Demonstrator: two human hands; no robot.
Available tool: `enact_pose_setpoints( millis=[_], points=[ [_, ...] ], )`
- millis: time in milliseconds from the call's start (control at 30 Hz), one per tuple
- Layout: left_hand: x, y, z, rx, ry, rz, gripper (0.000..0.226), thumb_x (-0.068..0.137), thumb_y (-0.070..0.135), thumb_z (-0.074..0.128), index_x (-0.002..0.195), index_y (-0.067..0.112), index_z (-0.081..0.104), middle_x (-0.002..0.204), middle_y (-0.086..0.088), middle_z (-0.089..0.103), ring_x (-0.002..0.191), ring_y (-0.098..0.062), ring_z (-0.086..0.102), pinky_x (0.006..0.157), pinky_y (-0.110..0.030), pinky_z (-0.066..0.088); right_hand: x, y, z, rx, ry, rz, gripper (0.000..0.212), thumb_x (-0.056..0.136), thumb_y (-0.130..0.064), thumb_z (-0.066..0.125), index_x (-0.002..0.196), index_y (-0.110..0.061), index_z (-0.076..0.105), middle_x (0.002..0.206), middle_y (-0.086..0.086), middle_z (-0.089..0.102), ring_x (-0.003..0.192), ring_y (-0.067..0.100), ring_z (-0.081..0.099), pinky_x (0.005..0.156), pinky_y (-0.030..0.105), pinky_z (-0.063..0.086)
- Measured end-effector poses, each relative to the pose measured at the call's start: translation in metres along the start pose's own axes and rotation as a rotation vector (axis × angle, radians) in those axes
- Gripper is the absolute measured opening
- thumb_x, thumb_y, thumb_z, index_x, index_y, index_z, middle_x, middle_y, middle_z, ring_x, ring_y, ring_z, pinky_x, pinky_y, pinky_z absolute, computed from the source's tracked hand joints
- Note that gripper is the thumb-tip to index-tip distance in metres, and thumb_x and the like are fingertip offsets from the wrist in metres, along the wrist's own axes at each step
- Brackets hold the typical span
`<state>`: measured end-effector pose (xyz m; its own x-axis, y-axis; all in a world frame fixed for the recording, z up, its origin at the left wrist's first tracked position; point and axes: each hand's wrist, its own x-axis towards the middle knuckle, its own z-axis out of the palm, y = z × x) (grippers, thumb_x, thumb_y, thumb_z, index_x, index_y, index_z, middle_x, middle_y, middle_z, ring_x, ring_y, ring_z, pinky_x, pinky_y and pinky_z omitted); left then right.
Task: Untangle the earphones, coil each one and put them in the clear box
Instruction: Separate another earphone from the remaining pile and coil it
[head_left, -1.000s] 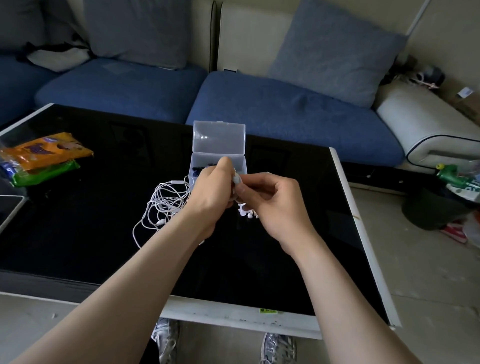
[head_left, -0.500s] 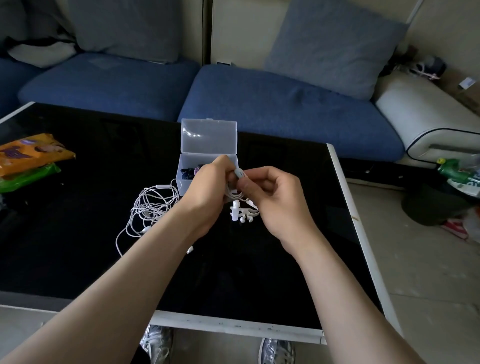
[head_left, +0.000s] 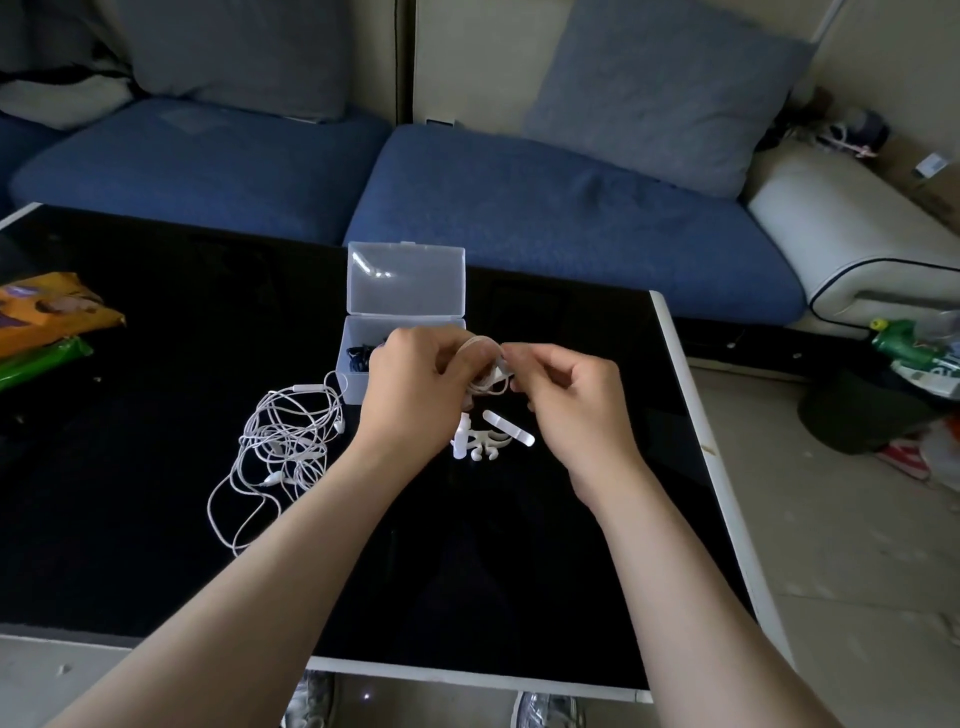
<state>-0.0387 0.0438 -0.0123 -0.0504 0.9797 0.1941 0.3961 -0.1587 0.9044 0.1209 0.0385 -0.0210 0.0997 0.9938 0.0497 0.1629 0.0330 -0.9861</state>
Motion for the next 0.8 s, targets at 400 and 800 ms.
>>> enact_pose_setpoints(
  millis=[400, 800],
  points=[
    [0.007, -0.016, -0.009, 0.133, 0.042, -0.088, 0.031, 0.102, 0.031, 0.064, 0.078, 0.016, 0.076, 0.07, 0.0, 0.075, 0.067, -0.024, 0.073, 0.079, -0.046, 0.06, 0.006, 0.069, 0.005, -0.974, -0.157, 0.111, 0.043, 0.101, -0.013, 0.069, 0.14, -0.026, 0.059, 0.121, -0.003, 0.068, 0.094, 0.012, 0.066, 0.082, 0.028, 0.057],
    [0.005, -0.012, -0.017, 0.087, 0.06, -0.128, 0.027, 0.101, 0.032, 0.066, 0.081, 0.019, 0.079, 0.072, 0.0, 0.075, 0.07, -0.026, 0.073, 0.078, -0.046, 0.06, 0.014, 0.031, 0.008, -0.012, 0.15, 0.374, 0.036, 0.102, -0.006, 0.045, 0.116, -0.018, 0.076, 0.102, 0.012, 0.077, 0.082, 0.022, 0.078, 0.079, 0.035, 0.064]
  ],
)
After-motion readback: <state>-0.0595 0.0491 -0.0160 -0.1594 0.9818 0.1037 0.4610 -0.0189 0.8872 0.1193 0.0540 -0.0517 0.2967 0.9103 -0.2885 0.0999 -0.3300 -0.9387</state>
